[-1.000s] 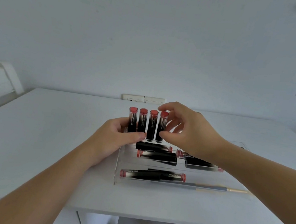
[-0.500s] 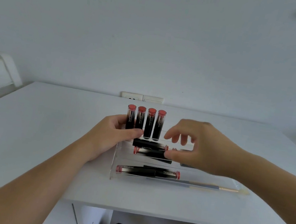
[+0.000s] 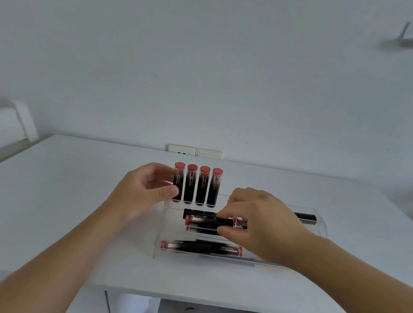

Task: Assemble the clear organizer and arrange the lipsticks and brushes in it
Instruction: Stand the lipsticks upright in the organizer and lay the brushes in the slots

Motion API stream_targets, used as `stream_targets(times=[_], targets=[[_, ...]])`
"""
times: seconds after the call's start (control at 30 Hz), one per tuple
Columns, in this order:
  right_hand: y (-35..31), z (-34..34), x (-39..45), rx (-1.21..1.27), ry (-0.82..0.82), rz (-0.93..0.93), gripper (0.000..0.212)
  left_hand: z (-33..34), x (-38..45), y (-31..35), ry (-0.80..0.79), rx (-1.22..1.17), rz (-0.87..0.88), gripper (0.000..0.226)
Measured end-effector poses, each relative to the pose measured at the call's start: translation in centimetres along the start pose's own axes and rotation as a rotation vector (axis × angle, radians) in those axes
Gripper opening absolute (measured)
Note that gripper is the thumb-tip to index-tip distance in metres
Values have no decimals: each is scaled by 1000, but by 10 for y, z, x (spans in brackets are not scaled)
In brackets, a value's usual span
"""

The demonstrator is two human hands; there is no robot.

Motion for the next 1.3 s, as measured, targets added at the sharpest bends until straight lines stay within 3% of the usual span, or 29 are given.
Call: stream_targets(times=[0.1, 0.17, 0.23, 0.37, 0.5, 0.63, 0.87, 1.3], targets=[[0, -6, -2, 10, 27, -2, 18, -30, -6, 15, 171, 159, 96, 53], [2, -13, -3, 26, 42, 14, 13, -49, -19, 35, 320, 247, 227, 44], [10, -17, -7, 85, 23, 55, 10, -51, -38, 61, 368, 331, 408, 35], [29, -24, -20, 205, 19, 169, 8, -1, -69, 102, 122, 558, 700, 11], [46, -39, -37, 263, 203, 248, 23, 53, -84, 111, -149, 752, 883, 17], [69, -47, -57, 253, 411, 334, 20, 94, -87, 101, -353, 908, 963, 33], [72, -42, -66, 272, 479, 314, 27, 118, -78, 84, -447, 1148, 970, 65], [79, -40, -70, 328, 522, 347, 23, 112, -71, 85, -435, 1238, 960, 25]])
Point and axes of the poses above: each hand's wrist, its own x-axis towards the middle knuckle, its own z-axis out of the palm, y = z × x, the point moved 10 cm from there along x, towards the middle knuckle, and after that the axes turned 14 degrees about y, right-handed, at the moved point
